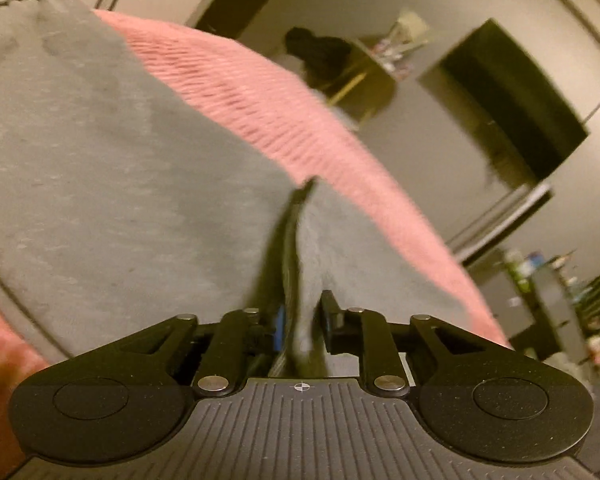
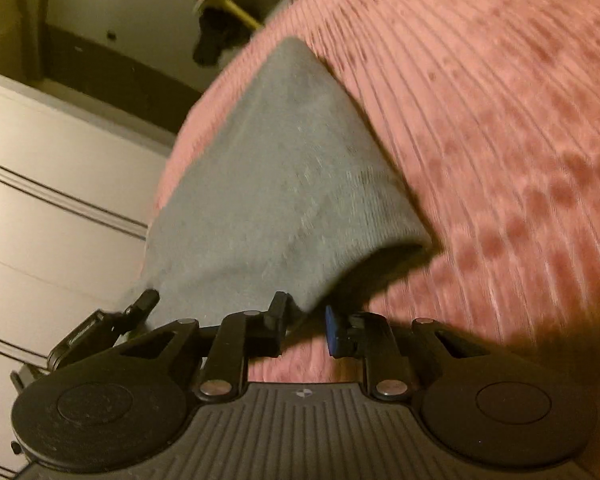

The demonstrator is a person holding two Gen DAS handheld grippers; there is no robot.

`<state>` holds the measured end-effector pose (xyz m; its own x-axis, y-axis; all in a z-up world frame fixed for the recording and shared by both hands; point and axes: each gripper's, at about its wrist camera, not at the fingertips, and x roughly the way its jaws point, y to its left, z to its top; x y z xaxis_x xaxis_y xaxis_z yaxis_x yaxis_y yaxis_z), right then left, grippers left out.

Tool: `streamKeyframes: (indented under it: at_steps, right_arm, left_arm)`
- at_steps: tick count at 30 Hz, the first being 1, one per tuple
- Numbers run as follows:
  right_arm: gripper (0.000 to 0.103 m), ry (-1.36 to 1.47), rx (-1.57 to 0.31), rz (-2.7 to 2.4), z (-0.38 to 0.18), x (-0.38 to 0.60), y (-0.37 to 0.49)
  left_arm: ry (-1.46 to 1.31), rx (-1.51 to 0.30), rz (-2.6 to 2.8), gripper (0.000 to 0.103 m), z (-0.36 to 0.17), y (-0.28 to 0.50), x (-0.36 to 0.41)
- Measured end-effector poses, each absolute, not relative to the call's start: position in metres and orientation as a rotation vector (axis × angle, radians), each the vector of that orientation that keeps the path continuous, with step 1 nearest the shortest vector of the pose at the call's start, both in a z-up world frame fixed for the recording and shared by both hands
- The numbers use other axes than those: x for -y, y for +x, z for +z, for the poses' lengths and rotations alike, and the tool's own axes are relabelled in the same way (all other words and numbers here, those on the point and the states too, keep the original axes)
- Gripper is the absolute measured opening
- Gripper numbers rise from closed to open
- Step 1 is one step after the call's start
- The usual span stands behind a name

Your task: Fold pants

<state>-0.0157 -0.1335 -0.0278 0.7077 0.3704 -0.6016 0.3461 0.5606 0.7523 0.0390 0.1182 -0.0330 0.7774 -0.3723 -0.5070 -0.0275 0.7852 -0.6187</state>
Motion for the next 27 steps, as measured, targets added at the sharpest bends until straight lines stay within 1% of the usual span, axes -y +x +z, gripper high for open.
streamKeyframes:
  at_steps: [1,2,3,4,6,12,15,18,20,21,22,24,27]
  right_arm:
    - [0.025,1.009,-0.837,0.027,-0.027,0.133,-0.016]
    - [0.027,1.001,-0.86,0.04,-0.024,0.133,-0.017]
    - [0.03,0.987,-0.879,0.054,-0.021,0.134,-0.018]
    - [0.03,0.965,-0.898,0.076,-0.016,0.134,-0.021]
    - [0.03,0.905,-0.884,0.117,-0.003,0.135,-0.032]
    - [0.028,0.815,-0.737,0.184,0.033,0.142,-0.028]
    - [0.024,0.744,-0.705,0.141,0.037,0.142,-0.012]
    - [0.02,0.611,-0.738,0.061,0.027,0.139,0.013]
    - [0.012,0.519,-0.77,0.023,0.015,0.136,0.022]
    - [0.003,0.471,-0.776,0.009,0.008,0.135,0.024]
    - [0.0,0.44,-0.768,0.0,0.002,0.132,0.021]
    - [0.0,0.437,-0.737,0.008,-0.006,0.137,0.016]
    - [0.0,0.486,-0.731,0.002,-0.001,0.141,0.016]
  left_arm:
    - [-0.656,-0.665,-0.186,0.026,-0.033,0.039,-0.118]
    - [-0.666,-0.657,-0.177,0.027,-0.032,0.04,-0.118]
    - [-0.676,-0.638,-0.168,0.03,-0.031,0.038,-0.119]
    - [-0.682,-0.617,-0.168,0.036,-0.029,0.036,-0.122]
    - [-0.675,-0.603,-0.168,0.043,-0.027,0.035,-0.121]
    - [-0.595,-0.688,-0.175,0.043,-0.037,0.047,-0.105]
    - [-0.573,-0.697,-0.165,0.044,-0.039,0.048,-0.102]
    - [-0.56,-0.701,-0.158,0.046,-0.041,0.048,-0.1]
    - [-0.549,-0.704,-0.157,0.047,-0.042,0.049,-0.098]
    - [-0.543,-0.705,-0.157,0.049,-0.042,0.048,-0.098]
    - [-0.538,-0.706,-0.157,0.05,-0.043,0.049,-0.097]
    - [-0.527,-0.708,-0.159,0.053,-0.044,0.052,-0.095]
    - [-0.513,-0.703,-0.161,0.056,-0.044,0.053,-0.093]
